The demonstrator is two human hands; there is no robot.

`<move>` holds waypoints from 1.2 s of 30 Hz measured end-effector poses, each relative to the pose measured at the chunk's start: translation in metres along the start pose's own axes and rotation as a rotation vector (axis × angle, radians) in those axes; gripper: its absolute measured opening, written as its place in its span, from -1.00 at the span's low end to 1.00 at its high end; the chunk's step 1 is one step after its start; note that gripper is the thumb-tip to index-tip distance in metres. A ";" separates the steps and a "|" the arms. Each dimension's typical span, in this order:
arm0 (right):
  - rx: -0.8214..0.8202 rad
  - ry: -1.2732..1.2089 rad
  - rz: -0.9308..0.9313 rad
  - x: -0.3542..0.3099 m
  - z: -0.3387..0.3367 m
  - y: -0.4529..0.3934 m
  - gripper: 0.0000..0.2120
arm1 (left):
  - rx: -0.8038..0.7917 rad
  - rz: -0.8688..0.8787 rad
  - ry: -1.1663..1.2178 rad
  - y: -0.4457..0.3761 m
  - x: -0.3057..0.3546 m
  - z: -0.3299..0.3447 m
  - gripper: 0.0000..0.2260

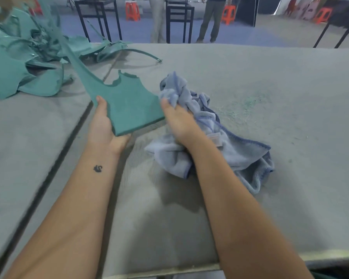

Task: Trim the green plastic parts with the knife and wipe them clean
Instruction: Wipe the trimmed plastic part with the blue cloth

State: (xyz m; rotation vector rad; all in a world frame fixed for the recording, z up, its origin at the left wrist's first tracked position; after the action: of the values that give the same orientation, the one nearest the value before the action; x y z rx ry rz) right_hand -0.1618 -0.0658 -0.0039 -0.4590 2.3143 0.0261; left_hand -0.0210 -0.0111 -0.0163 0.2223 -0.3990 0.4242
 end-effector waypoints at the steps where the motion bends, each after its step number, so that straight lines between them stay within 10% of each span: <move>1: -0.003 -0.166 0.044 0.003 -0.005 0.001 -0.75 | 0.003 0.011 0.025 -0.001 0.008 -0.002 -0.56; 4: 0.138 -0.320 0.036 0.005 -0.015 0.009 -0.69 | 0.048 0.016 0.131 0.003 0.019 -0.004 -0.65; 8: -0.063 0.552 -0.241 -0.007 0.015 0.012 -0.80 | 0.080 -0.062 0.147 0.012 -0.008 0.004 -0.73; 11: -0.059 0.636 -0.303 -0.014 0.019 0.014 -0.80 | 0.063 -0.128 0.107 0.017 -0.035 0.009 -0.77; 18: -0.239 -0.765 -0.055 -0.004 -0.004 0.017 -0.67 | 0.011 -0.083 -0.040 0.004 -0.036 0.001 -0.73; 25: 0.172 -1.009 0.152 0.027 -0.019 0.000 -0.87 | 0.039 -0.116 -0.152 0.005 -0.031 0.001 -0.96; 36: 0.134 -0.834 0.159 0.026 -0.008 0.009 -0.89 | -0.112 0.083 -0.572 0.016 -0.039 0.004 -0.91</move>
State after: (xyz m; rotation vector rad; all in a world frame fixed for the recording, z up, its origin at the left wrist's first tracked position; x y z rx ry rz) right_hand -0.1874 -0.0668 -0.0174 -0.1422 1.5112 0.1158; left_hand -0.0615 -0.0122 -0.0265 0.2169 -0.9929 0.4147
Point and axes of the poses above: each hand's wrist, its own y-axis away from the middle knuckle, its own z-axis out of the palm, x = y × z, the point moved 5 cm from there along -y, towards the middle knuckle, and after that the axes turned 12 degrees about y, right-handed, at the moved point
